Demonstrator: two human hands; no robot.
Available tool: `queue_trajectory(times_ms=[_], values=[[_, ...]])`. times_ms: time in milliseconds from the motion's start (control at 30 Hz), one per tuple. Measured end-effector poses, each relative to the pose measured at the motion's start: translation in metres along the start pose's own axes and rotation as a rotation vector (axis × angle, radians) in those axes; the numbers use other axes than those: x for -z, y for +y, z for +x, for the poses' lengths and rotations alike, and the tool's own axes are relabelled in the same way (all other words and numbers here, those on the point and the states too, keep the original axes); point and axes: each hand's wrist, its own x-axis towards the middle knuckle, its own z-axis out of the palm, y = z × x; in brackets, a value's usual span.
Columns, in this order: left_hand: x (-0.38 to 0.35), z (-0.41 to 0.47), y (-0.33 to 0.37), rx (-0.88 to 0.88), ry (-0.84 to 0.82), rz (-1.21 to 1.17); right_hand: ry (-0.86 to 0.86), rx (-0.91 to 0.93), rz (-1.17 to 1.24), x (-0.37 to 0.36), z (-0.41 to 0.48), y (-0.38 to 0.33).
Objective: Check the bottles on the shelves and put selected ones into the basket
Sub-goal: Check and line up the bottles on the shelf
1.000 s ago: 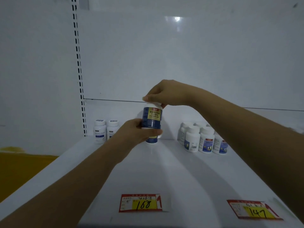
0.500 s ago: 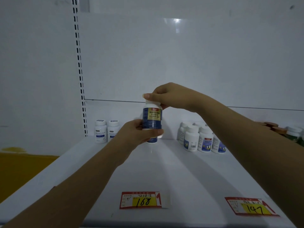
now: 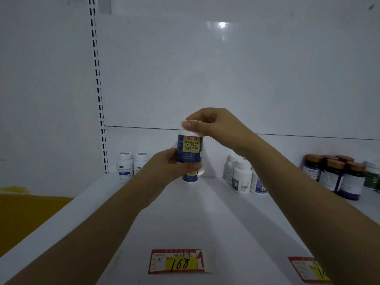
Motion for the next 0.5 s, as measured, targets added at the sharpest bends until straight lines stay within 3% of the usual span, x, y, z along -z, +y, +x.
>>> queue_trajectory(times_ms=[500], values=[[0.0016,-0.0042,0.0052,-0.006,-0.052,0.032,0.030,0.010,0.074,-0.0026,-0.0040,0.0037]])
